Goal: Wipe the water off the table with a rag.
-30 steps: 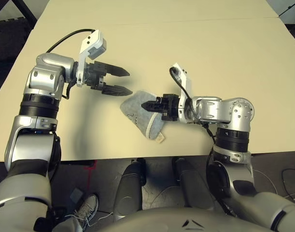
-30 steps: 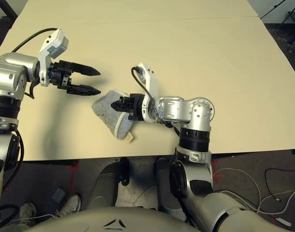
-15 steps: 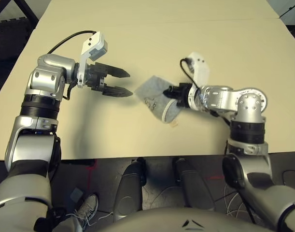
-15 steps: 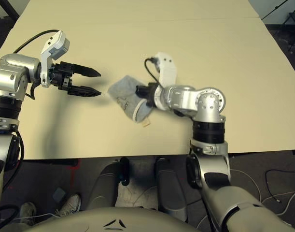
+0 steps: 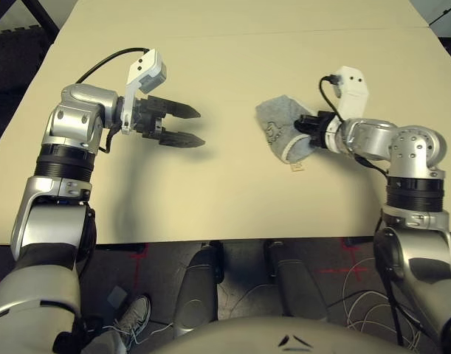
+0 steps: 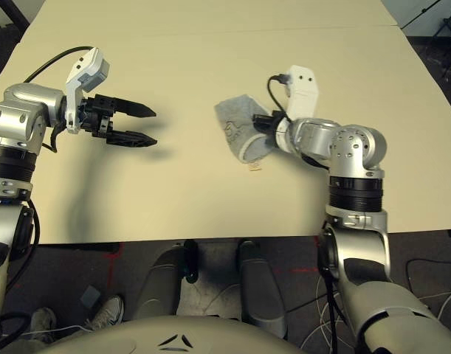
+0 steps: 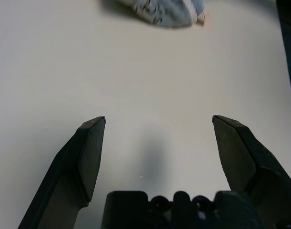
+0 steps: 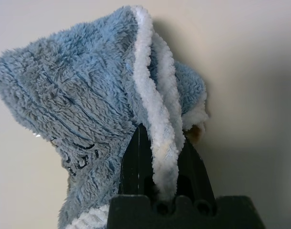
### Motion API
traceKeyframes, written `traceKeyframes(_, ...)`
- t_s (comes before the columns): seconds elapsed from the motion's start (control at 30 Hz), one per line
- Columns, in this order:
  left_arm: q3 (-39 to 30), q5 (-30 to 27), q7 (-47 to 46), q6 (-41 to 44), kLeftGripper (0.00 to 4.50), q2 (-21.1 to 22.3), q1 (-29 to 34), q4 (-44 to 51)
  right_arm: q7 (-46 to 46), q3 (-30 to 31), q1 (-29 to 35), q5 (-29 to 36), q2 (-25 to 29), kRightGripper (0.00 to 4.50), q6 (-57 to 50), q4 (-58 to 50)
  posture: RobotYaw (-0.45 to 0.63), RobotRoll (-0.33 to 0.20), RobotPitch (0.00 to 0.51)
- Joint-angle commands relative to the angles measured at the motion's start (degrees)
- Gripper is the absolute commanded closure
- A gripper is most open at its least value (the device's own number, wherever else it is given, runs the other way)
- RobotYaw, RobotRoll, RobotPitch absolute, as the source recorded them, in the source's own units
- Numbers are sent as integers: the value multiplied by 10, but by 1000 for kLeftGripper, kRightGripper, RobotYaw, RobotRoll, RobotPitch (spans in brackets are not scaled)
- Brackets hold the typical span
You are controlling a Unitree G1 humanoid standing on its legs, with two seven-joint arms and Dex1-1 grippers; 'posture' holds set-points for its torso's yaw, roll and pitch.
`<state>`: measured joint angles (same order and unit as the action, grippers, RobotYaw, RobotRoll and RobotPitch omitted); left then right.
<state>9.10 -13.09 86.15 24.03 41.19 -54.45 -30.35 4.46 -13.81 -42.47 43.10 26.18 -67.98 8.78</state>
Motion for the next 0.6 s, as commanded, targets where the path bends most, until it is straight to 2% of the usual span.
traceKeyframes(0.03, -7, 6, -8, -10, 0, -1, 1, -11, -11, -21, 5, -49, 35, 4473, 19, 45, -178, 0, 239)
traceKeyframes(0.23, -7, 5, -13, -16, 0, -2, -1, -19, -41, -16, -4, -99, 67, 4473, 58, 88, -177, 0, 237)
traceKeyframes(0.5, -11, 5, -25, -26, 0, -6, -7, -34, -65, -19, -11, -144, 75, 4473, 85, 126, -173, 0, 235)
traceKeyframes(0.57, -16, 4, -37, -29, 0, -9, -7, -37, -98, -8, -3, -152, 78, 3756, 119, 118, -167, 0, 234)
traceKeyframes(0.6, -20, 2, -45, -31, 0, -12, -8, -38, -112, -3, -1, -158, 84, 3534, 128, 113, -162, 0, 233)
